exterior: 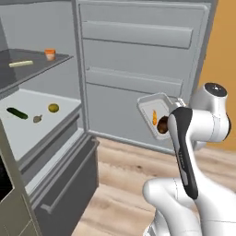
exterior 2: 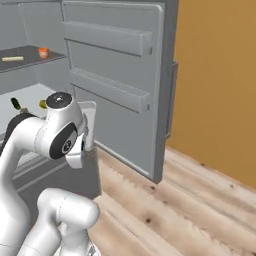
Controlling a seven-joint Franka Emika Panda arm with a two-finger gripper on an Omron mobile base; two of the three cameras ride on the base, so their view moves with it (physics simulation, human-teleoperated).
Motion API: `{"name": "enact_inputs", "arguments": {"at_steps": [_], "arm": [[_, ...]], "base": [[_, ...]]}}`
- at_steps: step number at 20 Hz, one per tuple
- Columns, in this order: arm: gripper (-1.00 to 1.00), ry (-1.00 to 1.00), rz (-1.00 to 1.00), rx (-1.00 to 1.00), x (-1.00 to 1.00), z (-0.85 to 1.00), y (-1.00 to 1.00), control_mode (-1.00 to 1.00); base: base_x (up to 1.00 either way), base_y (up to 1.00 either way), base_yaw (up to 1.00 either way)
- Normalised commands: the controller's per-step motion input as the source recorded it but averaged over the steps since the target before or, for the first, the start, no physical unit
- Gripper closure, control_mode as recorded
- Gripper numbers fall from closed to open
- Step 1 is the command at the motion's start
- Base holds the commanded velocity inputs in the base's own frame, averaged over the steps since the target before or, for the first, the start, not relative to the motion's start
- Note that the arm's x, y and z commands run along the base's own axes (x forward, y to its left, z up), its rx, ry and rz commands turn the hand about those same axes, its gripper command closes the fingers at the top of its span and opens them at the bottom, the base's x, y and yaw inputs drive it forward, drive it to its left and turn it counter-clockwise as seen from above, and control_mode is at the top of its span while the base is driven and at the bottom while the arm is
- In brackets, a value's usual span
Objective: Place the tupperware on the second highest shelf of the fridge. Make space for the tupperware among the existing items by rearranging them on the shelves if needed. Close the fridge door when finished.
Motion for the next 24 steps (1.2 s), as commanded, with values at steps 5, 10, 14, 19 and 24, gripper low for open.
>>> {"name": "enact_inputs", "arguments": {"at_steps": [5,10,14,19,24], "arm": [[1.00,0.00,0.00,0.00,0.00,0.00,0.00,1.00],[1.00,0.00,0.00,0.00,0.00,0.00,0.00,1.00],[1.00,0.00,0.00,0.00,0.00,0.00,0.00,1.00],[1.00,0.00,0.00,0.00,0.00,0.00,0.00,1.00],[1.00,0.00,0.00,0.00,0.00,0.00,0.00,1.00]], "base": [[0.16,-0.14,0.49],[0.25,-0.30,0.56],[0.38,-0.34,0.57],[0.37,-0.42,0.57],[0.15,-0.63,0.52]]}}
